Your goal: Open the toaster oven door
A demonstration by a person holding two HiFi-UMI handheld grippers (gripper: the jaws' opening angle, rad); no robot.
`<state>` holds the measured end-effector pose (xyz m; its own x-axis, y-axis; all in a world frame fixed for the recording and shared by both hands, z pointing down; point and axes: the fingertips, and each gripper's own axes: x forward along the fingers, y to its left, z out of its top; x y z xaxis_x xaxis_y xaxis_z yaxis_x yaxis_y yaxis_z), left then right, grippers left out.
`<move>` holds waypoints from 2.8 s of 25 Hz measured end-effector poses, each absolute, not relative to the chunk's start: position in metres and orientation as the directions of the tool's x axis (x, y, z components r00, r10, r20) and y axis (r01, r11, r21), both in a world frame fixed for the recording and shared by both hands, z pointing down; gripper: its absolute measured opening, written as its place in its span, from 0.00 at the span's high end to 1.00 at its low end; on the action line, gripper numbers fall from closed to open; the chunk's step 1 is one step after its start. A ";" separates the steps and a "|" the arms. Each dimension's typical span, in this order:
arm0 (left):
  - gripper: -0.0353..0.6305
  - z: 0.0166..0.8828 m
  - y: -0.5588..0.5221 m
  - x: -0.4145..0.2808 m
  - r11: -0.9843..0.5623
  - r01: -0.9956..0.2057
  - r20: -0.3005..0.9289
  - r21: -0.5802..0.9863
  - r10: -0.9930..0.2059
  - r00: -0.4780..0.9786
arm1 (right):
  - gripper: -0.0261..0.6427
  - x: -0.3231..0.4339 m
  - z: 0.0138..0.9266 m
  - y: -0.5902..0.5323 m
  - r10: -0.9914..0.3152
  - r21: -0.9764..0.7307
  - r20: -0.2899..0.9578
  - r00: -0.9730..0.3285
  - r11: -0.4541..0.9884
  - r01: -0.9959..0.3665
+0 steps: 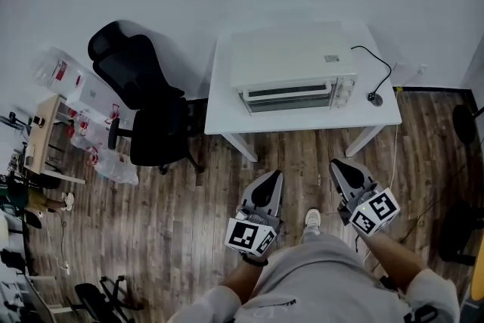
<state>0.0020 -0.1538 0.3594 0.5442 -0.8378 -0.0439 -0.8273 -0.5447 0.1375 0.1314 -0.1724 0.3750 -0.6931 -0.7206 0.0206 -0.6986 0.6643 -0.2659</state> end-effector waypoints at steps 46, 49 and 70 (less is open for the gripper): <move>0.94 0.387 -0.349 -0.046 -0.755 -0.596 -0.051 0.274 -0.630 0.775 | 0.85 0.047 0.457 -0.375 -0.817 -0.901 -0.227 -0.530 0.383 -0.204; 0.94 0.377 -0.352 -0.046 -0.764 -0.588 -0.068 0.266 -0.623 0.779 | 0.83 0.047 0.450 -0.380 -0.829 -0.912 -0.231 -0.510 0.368 -0.184; 0.94 0.379 -0.367 -0.025 -0.737 -0.615 -0.052 0.280 -0.652 0.757 | 0.77 0.059 0.451 -0.406 -0.851 -0.950 -0.272 -0.449 0.311 -0.016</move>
